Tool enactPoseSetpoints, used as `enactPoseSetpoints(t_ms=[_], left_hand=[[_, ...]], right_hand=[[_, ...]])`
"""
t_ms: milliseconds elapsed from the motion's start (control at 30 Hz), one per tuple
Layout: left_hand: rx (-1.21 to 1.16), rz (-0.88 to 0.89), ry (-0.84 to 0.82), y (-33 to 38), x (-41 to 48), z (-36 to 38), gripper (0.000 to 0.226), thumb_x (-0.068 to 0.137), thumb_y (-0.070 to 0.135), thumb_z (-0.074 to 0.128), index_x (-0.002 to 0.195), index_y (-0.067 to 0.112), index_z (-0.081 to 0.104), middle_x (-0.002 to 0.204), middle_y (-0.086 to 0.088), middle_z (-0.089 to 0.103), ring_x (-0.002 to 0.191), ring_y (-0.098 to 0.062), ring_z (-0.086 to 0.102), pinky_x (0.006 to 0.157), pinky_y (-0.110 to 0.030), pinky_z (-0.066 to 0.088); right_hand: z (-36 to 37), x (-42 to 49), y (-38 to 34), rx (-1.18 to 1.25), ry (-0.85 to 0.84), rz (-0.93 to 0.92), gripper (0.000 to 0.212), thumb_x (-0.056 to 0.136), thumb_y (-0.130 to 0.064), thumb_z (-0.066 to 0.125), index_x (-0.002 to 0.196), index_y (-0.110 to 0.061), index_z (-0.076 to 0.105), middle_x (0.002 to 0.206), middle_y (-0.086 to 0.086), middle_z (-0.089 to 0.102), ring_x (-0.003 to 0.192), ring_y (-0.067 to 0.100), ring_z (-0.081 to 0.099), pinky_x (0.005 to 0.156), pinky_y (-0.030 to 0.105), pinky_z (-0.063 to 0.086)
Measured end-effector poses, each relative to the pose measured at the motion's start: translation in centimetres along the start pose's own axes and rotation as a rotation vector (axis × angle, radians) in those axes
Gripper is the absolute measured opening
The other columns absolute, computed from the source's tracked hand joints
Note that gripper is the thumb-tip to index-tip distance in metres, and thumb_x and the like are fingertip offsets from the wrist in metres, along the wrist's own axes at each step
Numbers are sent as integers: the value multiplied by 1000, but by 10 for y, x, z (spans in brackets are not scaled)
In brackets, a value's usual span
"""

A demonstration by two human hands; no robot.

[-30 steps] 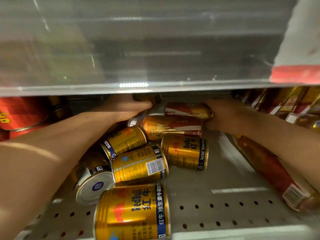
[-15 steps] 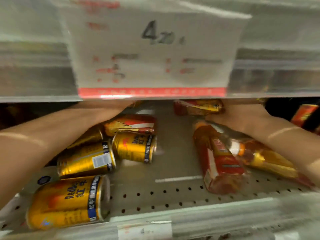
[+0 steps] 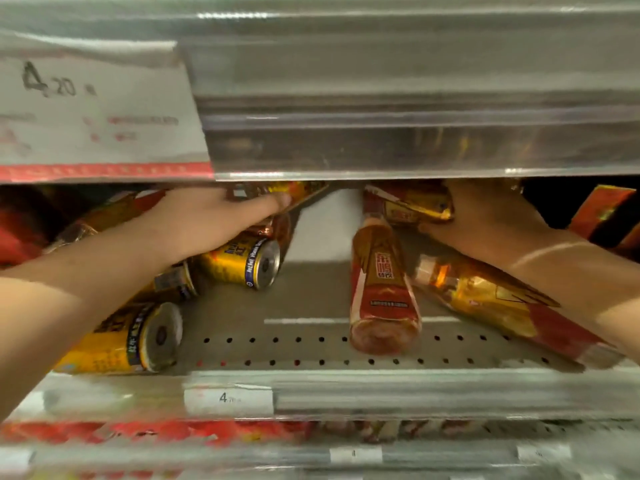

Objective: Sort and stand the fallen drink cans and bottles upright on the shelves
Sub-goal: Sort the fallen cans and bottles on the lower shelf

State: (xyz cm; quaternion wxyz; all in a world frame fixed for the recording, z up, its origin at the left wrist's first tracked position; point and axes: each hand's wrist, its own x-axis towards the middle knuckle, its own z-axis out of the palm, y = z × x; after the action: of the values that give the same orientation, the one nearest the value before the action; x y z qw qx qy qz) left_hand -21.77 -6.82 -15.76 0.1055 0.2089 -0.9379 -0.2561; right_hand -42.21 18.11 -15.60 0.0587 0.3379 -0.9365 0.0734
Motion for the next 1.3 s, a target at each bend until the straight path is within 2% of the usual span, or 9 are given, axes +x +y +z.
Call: enactPoseSetpoints(t_ms=[67, 133, 267, 400, 567, 733, 967, 1133, 1300], left_hand=[[7, 8, 58, 7, 4, 3, 21, 78, 85, 58, 92, 71, 53, 74, 48, 50, 71, 24, 52, 67, -7, 30], [14, 87, 60, 6, 4, 7, 36, 82, 76, 62, 114, 72, 47, 90, 49, 50, 89, 27, 50, 75, -5, 34], [-11, 151, 39, 0, 9, 19, 60, 85, 62, 67, 141, 51, 48, 115, 32, 59, 105, 12, 56, 86, -10, 40], [41, 169, 37, -2, 12, 31, 73, 85, 60, 69, 150, 39, 42, 137, 15, 54, 119, -4, 55, 98, -21, 44], [14, 143, 15, -4, 16, 38, 77, 83, 63, 69, 151, 45, 38, 142, 13, 53, 123, -7, 53, 104, -29, 47], [68, 124, -3, -2, 12, 38, 77, 83, 66, 68, 151, 46, 38, 141, 15, 52, 131, -12, 48, 112, -40, 42], [228, 115, 0, 10, 8, 33, 75, 79, 69, 68, 146, 44, 45, 138, 8, 55, 134, -21, 39, 103, -31, 26], [394, 247, 62, 21, -11, 36, 76, 85, 70, 60, 149, 32, 46, 141, 2, 58, 134, -21, 46, 117, -32, 20], [284, 193, 32, 12, -47, 28, 75, 81, 77, 58, 148, 50, 41, 147, 19, 50, 139, -8, 35, 116, -26, 22]], right_hand=[[8, 3, 0, 2, 4, 11, 60, 87, -53, 67, 127, -11, 54, 119, 15, 62, 106, 36, 60, 88, 45, 52], [15, 7, 2, -40, -22, 19, 64, 82, -61, 69, 124, -15, 55, 117, 12, 62, 104, 34, 61, 85, 45, 54], [20, 10, 5, -57, -7, 16, 67, 80, -64, 70, 125, -17, 55, 117, 11, 62, 103, 34, 62, 84, 45, 55], [23, 13, 9, -54, -50, 21, 74, 79, -68, 68, 130, -17, 52, 122, 12, 62, 106, 33, 61, 87, 44, 54], [24, 13, 5, -22, -67, 3, 74, 79, -79, 55, 126, -21, 55, 118, 8, 61, 103, 29, 59, 86, 40, 51], [24, 4, -13, 156, 47, -101, 63, 88, -68, 54, 137, -27, 50, 133, 4, 55, 120, 26, 53, 96, 38, 46], [27, -33, -37, 396, 134, -186, 42, 97, -47, 54, 136, -36, 48, 130, -9, 54, 115, 11, 51, 95, 33, 47], [33, -54, -57, 479, 153, -251, 40, 93, -44, 50, 133, -42, 48, 119, -19, 44, 109, -1, 35, 89, 25, 33], [31, -54, -73, 562, 124, -285, 41, 93, -50, 45, 133, -44, 48, 116, -20, 46, 108, 2, 41, 82, 26, 35]])
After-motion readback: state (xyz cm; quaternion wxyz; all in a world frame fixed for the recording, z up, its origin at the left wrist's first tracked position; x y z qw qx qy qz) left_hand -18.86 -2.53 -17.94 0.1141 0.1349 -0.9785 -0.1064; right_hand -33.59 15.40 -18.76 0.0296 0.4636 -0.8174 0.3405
